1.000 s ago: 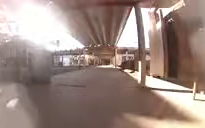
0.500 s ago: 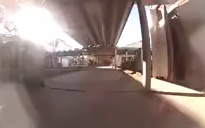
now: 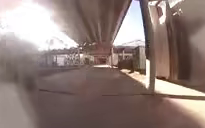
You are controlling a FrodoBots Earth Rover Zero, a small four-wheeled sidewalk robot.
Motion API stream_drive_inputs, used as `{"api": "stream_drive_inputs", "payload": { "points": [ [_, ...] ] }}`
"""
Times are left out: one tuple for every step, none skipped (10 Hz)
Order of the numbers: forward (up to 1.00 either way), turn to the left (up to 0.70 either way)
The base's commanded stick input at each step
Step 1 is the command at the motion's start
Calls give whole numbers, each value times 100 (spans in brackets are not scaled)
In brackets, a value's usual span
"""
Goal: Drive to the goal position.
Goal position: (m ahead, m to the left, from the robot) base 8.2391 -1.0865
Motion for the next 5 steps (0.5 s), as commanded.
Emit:
{"api": "stream_drive_inputs", "payload": {
  "points": [
    [70, 0],
    [70, 0],
    [70, 0],
    [70, 0],
    [70, 0]
  ]
}}
